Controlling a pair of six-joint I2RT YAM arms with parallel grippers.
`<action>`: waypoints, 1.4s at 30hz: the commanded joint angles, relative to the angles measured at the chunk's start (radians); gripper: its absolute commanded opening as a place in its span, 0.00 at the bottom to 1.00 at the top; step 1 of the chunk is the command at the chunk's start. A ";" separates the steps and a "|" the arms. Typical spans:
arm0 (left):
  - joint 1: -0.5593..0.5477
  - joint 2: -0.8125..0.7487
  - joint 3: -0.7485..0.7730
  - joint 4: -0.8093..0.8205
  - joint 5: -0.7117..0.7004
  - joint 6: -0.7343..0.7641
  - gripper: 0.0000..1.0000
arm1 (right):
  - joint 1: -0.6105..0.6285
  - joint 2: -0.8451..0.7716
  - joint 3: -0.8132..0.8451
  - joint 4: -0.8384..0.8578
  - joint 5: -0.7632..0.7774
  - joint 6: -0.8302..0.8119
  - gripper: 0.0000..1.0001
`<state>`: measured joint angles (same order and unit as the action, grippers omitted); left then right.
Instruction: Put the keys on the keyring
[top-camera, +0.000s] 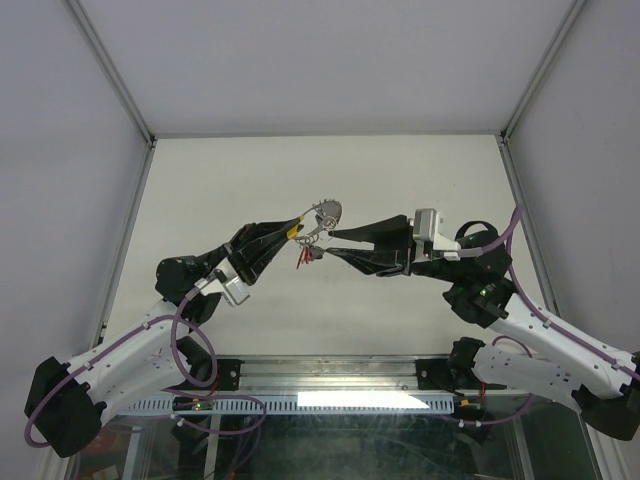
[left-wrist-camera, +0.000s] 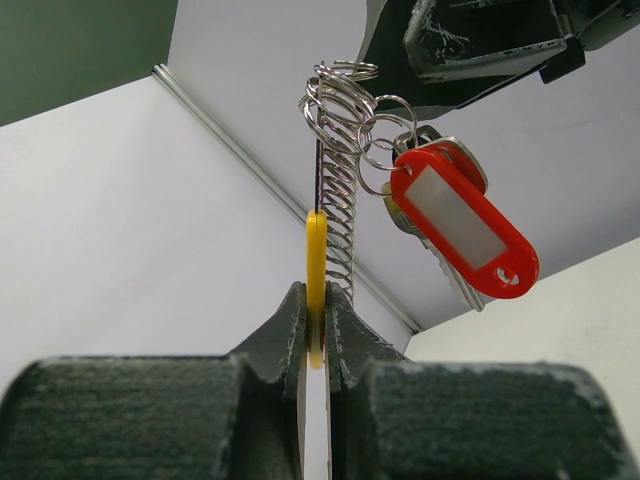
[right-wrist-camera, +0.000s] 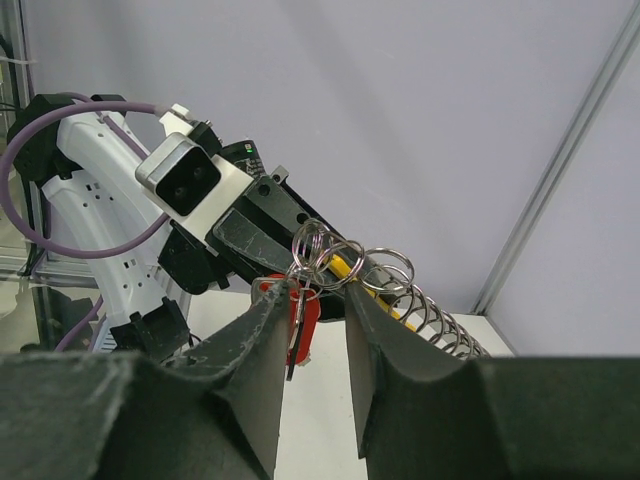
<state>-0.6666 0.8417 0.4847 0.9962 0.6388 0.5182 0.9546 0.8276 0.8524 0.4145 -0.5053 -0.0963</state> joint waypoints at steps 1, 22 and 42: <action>-0.001 -0.021 0.032 0.058 0.014 0.029 0.00 | 0.007 -0.002 0.007 0.049 -0.030 0.026 0.30; -0.001 -0.034 0.043 -0.047 0.018 0.108 0.00 | 0.007 0.021 0.003 0.096 0.006 0.095 0.27; -0.001 -0.058 0.045 -0.098 0.039 0.059 0.01 | 0.006 -0.006 0.013 -0.050 0.089 -0.126 0.00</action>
<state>-0.6662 0.8154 0.4873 0.8845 0.6392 0.5961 0.9585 0.8360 0.8524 0.4053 -0.4335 -0.1299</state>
